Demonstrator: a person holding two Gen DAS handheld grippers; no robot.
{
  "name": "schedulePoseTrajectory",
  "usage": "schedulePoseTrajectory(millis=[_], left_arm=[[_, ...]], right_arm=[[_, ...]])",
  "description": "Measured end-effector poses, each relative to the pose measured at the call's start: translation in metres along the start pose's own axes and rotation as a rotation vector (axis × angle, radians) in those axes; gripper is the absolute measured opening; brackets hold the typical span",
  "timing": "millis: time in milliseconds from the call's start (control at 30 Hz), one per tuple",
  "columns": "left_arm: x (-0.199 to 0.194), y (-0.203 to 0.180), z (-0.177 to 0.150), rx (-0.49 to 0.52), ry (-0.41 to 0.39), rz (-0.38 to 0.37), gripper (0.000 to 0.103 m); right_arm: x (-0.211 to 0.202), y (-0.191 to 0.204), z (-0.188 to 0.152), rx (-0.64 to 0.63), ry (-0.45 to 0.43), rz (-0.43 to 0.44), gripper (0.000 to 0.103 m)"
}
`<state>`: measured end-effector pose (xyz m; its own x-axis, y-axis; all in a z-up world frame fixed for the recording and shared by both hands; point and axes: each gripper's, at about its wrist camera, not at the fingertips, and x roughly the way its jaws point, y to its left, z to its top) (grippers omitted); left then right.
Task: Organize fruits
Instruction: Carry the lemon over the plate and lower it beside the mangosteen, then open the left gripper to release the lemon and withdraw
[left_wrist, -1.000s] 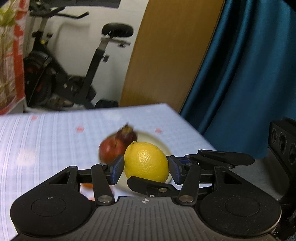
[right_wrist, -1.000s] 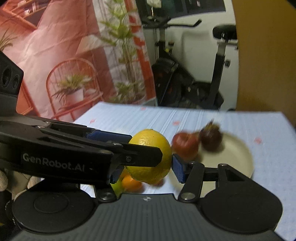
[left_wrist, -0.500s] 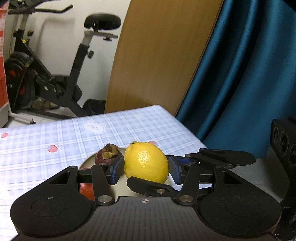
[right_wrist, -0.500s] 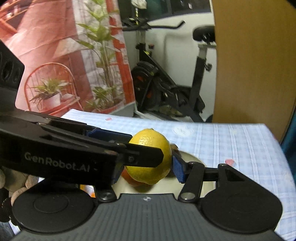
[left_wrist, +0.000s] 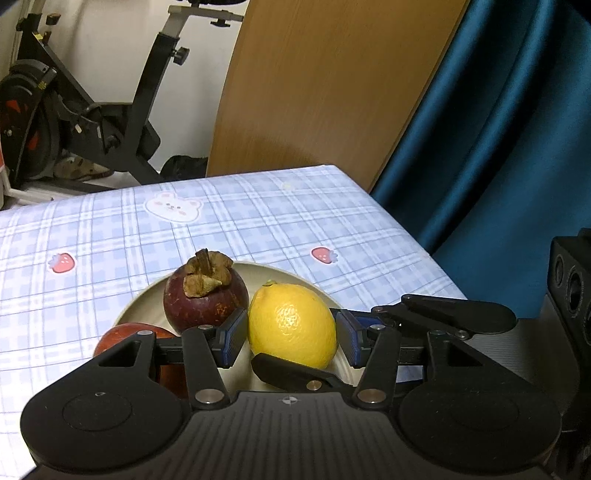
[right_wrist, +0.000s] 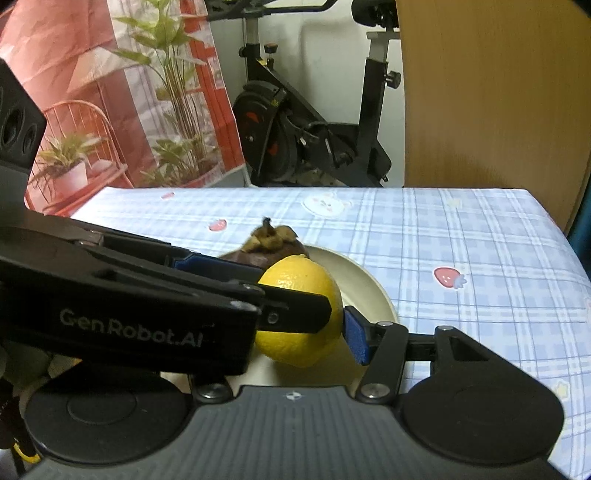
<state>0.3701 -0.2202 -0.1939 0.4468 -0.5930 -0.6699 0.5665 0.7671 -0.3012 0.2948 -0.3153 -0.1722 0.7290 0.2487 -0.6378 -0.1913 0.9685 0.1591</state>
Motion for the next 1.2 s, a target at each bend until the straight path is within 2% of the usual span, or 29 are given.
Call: schedulePoseTrajectory(millis=[333, 733, 867, 1067, 1200], left_arm=[[0.009, -0.005, 0.001, 0.006, -0.001, -0.020, 0.053], [0.000, -0.009, 0.003, 0.019, -0.021, 0.030, 0.055], [-0.010, -0.008, 0.003, 0.003, -0.023, 0.054, 0.062], [-0.035, -0.005, -0.002, -0.019, -0.052, 0.072, 0.063], [-0.052, -0.004, -0.008, -0.003, -0.065, 0.109, 0.063]], right_arm=[[0.009, -0.001, -0.001, -0.066, 0.000, -0.077, 0.058], [0.011, 0.005, 0.001, -0.094, 0.002, -0.120, 0.059], [0.002, 0.007, 0.004, -0.070, -0.006, -0.083, 0.068], [-0.014, 0.018, 0.004, -0.064, -0.019, -0.060, 0.068], [-0.026, 0.027, 0.004, -0.049, -0.032, -0.052, 0.068]])
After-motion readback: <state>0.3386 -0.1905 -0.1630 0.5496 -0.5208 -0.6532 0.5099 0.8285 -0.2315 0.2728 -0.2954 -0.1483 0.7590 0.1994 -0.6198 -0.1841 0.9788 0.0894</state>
